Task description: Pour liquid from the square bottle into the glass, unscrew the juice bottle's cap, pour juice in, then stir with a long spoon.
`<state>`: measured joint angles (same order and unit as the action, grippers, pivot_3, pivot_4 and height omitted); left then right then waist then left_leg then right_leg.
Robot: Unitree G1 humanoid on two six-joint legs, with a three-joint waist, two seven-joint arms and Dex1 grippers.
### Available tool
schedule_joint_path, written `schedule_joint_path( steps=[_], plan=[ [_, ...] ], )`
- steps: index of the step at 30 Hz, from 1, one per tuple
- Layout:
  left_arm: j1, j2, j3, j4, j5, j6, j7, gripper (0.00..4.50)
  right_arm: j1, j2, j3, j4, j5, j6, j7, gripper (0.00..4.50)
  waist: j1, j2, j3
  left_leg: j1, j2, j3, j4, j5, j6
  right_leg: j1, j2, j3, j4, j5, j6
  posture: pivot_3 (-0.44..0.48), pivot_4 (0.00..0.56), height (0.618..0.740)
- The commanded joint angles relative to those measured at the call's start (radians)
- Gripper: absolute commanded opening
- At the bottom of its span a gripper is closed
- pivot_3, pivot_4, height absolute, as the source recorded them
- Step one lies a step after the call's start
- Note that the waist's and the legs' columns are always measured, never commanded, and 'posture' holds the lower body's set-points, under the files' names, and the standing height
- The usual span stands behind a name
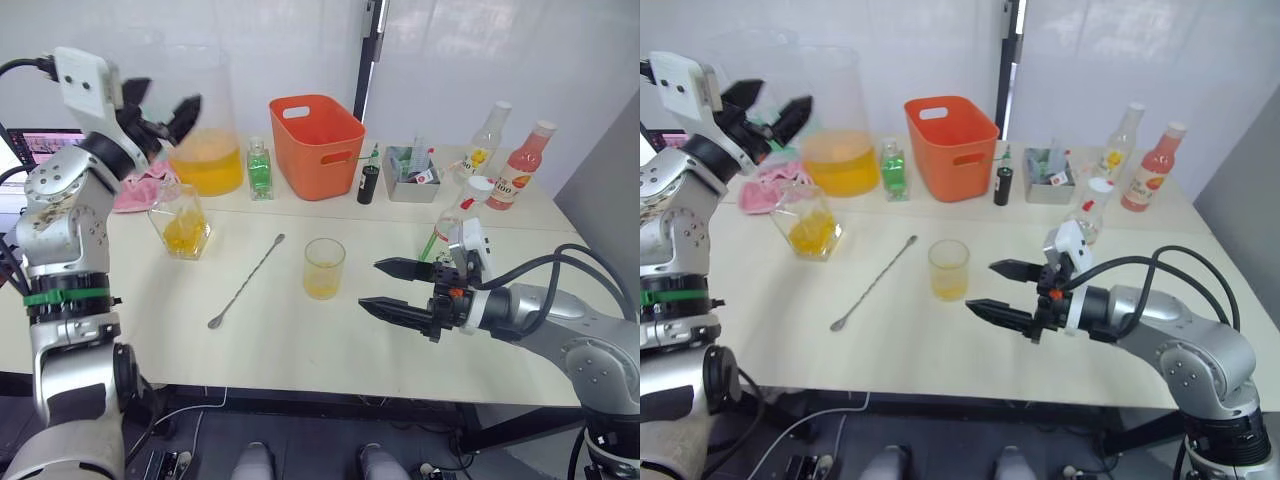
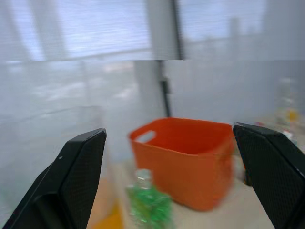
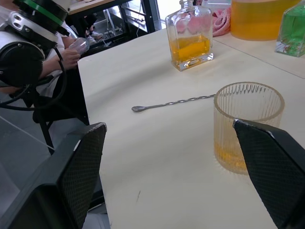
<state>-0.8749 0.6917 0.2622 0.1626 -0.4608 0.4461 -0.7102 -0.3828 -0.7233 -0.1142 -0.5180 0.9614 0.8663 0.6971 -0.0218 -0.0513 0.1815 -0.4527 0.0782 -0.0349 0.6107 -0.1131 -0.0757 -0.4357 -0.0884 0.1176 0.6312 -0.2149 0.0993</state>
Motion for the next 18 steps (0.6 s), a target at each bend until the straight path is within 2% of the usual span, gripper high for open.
schedule_joint_path(
  steps=[1,4,11,15,18],
  plan=[
    [0.100,0.041,-0.009,-0.133,-0.071,0.088,-0.092,4.47,-0.012,0.002,-0.010,-0.004,-0.037,-0.050,0.009,4.50,-0.005,0.000,0.000,0.000,0.000,0.000,0.000,0.000,0.000,0.000,0.000,0.000,0.000,-0.001,0.001,0.000,0.150,0.717],
    [0.257,0.058,-0.001,-0.251,-0.102,0.108,-0.138,4.47,0.016,0.021,0.001,-0.003,-0.125,-0.113,-0.026,4.50,-0.020,0.000,0.000,0.001,0.001,0.000,0.000,0.000,0.000,0.000,0.000,0.000,0.000,-0.002,0.001,0.000,0.150,0.717],
    [0.504,0.080,0.018,-0.296,-0.107,0.113,-0.175,4.47,0.125,0.057,-0.008,-0.001,-0.244,-0.211,-0.053,4.50,-0.021,0.000,0.000,0.003,0.000,0.001,-0.001,0.001,0.001,0.002,0.000,0.001,-0.001,-0.006,-0.005,0.000,0.150,0.717],
    [0.558,0.042,0.054,-0.216,-0.067,0.049,-0.113,4.47,0.213,0.068,-0.027,0.011,-0.307,-0.278,-0.059,4.50,-0.015,0.000,0.000,0.003,0.000,0.001,0.000,0.001,0.001,0.002,0.000,0.000,-0.001,-0.006,-0.006,0.000,0.150,0.717],
    [0.569,0.061,0.089,-0.096,-0.096,-0.023,-0.229,4.47,0.264,0.085,-0.051,0.025,-0.335,-0.322,-0.064,4.50,-0.019,0.000,0.000,0.008,0.000,0.002,-0.001,0.001,0.001,0.007,-0.001,0.000,-0.003,-0.006,-0.006,0.000,0.150,0.717]
  ],
)
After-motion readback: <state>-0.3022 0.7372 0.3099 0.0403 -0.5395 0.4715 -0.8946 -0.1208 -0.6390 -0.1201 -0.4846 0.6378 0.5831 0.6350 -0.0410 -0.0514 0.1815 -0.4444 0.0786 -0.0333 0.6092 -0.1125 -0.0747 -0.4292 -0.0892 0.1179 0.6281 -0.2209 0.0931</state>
